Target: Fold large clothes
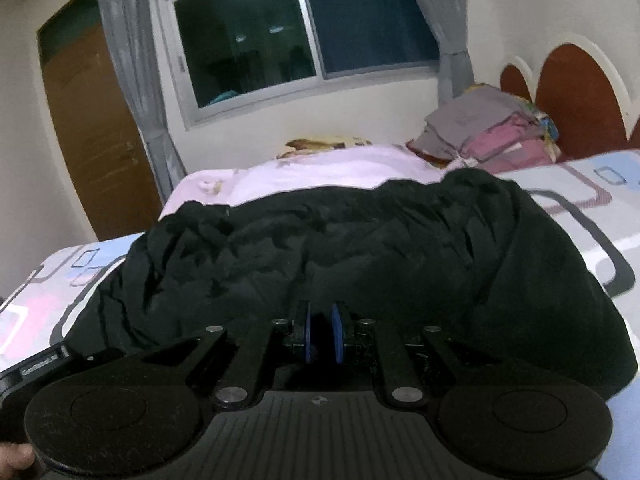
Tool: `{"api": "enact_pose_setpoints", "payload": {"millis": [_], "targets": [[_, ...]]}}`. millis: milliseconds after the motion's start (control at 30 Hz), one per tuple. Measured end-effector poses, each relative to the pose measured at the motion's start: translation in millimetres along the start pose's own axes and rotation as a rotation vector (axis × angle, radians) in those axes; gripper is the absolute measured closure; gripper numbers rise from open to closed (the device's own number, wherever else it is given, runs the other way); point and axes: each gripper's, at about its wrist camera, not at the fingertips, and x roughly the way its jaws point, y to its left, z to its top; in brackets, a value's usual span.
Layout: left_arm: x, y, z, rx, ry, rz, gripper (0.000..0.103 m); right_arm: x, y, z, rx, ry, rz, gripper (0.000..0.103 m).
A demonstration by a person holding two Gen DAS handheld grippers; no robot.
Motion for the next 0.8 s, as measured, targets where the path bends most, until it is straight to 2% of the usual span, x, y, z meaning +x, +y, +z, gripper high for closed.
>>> {"api": "enact_pose_setpoints", "payload": {"millis": [67,133,200,267,300,333,367,400,467,533,600,633,667,733,800], "targets": [[-0.4,-5.3,3.2,0.035,-0.006,-0.01,0.069,8.6,-0.5,-0.1,-0.014,0.025,-0.009,0.09],[-9.3,-18.3,3.7,0.111,-0.025,-0.004,0.075,15.0,-4.1,-0.2,-0.01,0.054,-0.006,0.09],[-14.0,-23.1,4.8,0.14,-0.034,-0.013,0.073,10.7,-7.5,2.8,0.015,0.023,0.005,0.09],[-5.7,-17.4,5.1,0.127,-0.021,0.036,0.049,10.8,-6.2,4.8,0.007,0.013,0.018,0.09],[-1.9,-13.5,4.2,0.098,-0.012,0.051,0.045,12.3,-5.0,6.0,0.001,0.011,0.028,0.09],[-0.1,-7.9,2.8,0.063,-0.014,0.049,0.037,15.9,-2.9,5.7,-0.012,0.022,0.038,0.09],[1.3,-2.9,1.1,0.032,-0.015,0.054,0.034,20.7,-1.3,4.9,-0.032,0.041,0.025,0.09],[3.8,0.4,-0.3,-0.006,-0.01,0.048,0.036,27.2,-1.1,2.7,-0.044,0.069,0.013,0.09],[3.0,5.2,0.2,-0.053,-0.01,-0.002,0.067,36.8,-4.6,-3.1,-0.048,0.11,0.027,0.09],[-4.4,-10.7,3.2,0.038,-0.022,0.011,0.078,35.1,-5.8,0.5,-0.044,0.108,0.032,0.09],[-11.0,-31.0,4.3,0.162,-0.043,0.039,0.079,29.0,-9.3,6.6,-0.012,0.072,0.06,0.09],[-8.8,-36.8,5.2,0.19,-0.039,0.055,0.078,30.4,-9.3,6.8,-0.009,0.073,0.066,0.09],[-5.0,-37.7,6.3,0.19,-0.03,0.07,0.069,39.5,-9.0,2.0,-0.017,0.114,0.078,0.09],[3.5,-29.1,9.0,0.142,-0.008,0.088,0.062,47.2,-7.2,-4.3,-0.045,0.138,0.075,0.091],[4.5,-20.3,9.3,0.091,-0.019,0.057,0.066,46.9,-6.3,-5.3,-0.049,0.143,0.076,0.091]]}}
